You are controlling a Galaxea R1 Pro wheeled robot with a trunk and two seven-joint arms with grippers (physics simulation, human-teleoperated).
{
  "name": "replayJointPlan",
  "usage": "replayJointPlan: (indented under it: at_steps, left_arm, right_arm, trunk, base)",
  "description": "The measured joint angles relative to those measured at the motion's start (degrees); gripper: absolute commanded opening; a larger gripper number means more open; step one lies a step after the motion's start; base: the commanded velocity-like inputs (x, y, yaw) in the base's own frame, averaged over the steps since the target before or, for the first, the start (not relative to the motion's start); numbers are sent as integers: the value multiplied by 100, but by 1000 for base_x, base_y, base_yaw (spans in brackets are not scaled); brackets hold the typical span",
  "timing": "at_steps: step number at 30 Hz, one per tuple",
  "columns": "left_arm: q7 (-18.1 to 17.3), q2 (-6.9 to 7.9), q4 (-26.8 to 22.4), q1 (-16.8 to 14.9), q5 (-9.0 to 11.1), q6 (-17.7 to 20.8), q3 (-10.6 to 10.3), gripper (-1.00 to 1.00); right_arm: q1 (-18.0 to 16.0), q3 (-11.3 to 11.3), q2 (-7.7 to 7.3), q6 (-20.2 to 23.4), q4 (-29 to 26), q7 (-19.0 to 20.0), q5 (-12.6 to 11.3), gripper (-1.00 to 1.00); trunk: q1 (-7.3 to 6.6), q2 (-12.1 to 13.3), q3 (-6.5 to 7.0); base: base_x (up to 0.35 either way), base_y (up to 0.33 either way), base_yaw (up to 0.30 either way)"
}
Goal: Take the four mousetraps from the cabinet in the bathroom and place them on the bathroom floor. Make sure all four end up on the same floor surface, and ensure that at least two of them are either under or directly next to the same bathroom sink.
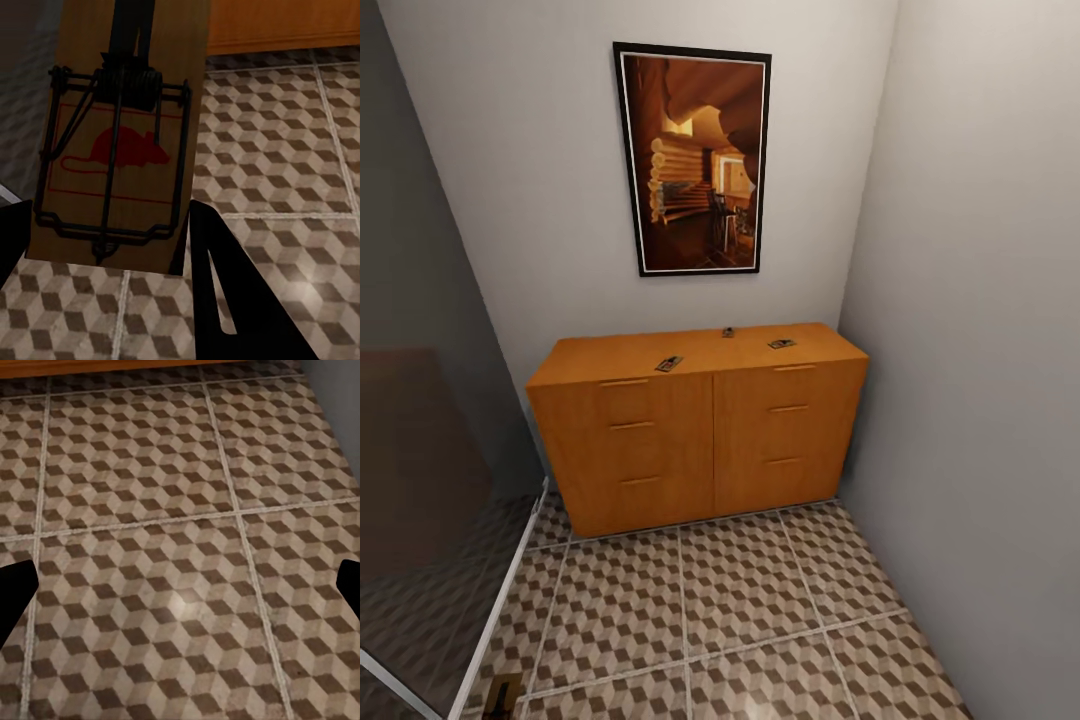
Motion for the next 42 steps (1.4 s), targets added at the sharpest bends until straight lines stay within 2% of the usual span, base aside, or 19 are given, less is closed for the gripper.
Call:
replayJointPlan:
  at_steps: [15, 18, 22, 24, 26, 27, 29, 34, 35, 39, 42]
  left_arm:
    - [1, 0, 0, 0, 2, 4, 0, -100]
    - [1, 0, 0, 0, 0, 4, 0, -100]
    - [1, 0, 0, 0, -1, 7, 0, -100]
    - [1, -4, 0, 0, -2, 7, 0, -100]
    - [1, -10, 0, 0, -4, 8, -1, -100]
    - [1, -13, 0, 0, -4, 8, 0, -100]
    - [1, -28, 0, 0, -5, 9, -1, -100]
    - [1, -41, 0, 0, -2, 10, 0, -100]
    - [1, -41, 0, 0, -2, 10, 0, -100]
    - [1, -40, 0, 0, 0, 15, 0, -100]
    - [-2, -40, 0, 0, -2, 58, 0, -100]
  right_arm:
    - [0, -2, -7, 4, 52, -15, 11, 100]
    - [0, -20, -38, 42, -25, -191, 18, 100]
    - [-1, -24, -104, 267, -546, -700, 52, 100]
    - [-1, -24, -116, 594, -999, -870, 70, 100]
    - [0, -23, -127, 1254, -1721, -974, 83, 100]
    - [0, -23, -129, 1447, -1924, -989, 83, 100]
    - [0, -26, -134, 2104, -2655, -1016, 88, 100]
    - [0, -28, -135, 3195, -4097, -1045, 90, 100]
    - [-1, -31, -135, 3562, -4493, -1049, 91, 100]
    - [-13, -33, -132, 4132, -5079, -1057, 88, 100]
    - [-250, -32, -130, 4433, -5307, -1069, 89, 100]
  trunk:
    - [0, 0, 0]
    - [0, 0, 0]
    - [0, 0, 0]
    - [0, 0, 0]
    - [0, 0, 0]
    - [0, 0, 0]
    - [0, 0, 1]
    - [0, 0, 0]
    - [0, 0, 1]
    - [0, 0, 0]
    - [0, 0, 0]
  base:
    - [0, 0, 0]
    - [0, 0, 0]
    - [0, 0, 0]
    - [0, 0, 0]
    - [0, 0, 0]
    - [0, 0, 0]
    - [0, 0, 0]
    - [0, 0, 0]
    - [0, 0, 0]
    - [0, 0, 0]
    - [0, 0, 0]
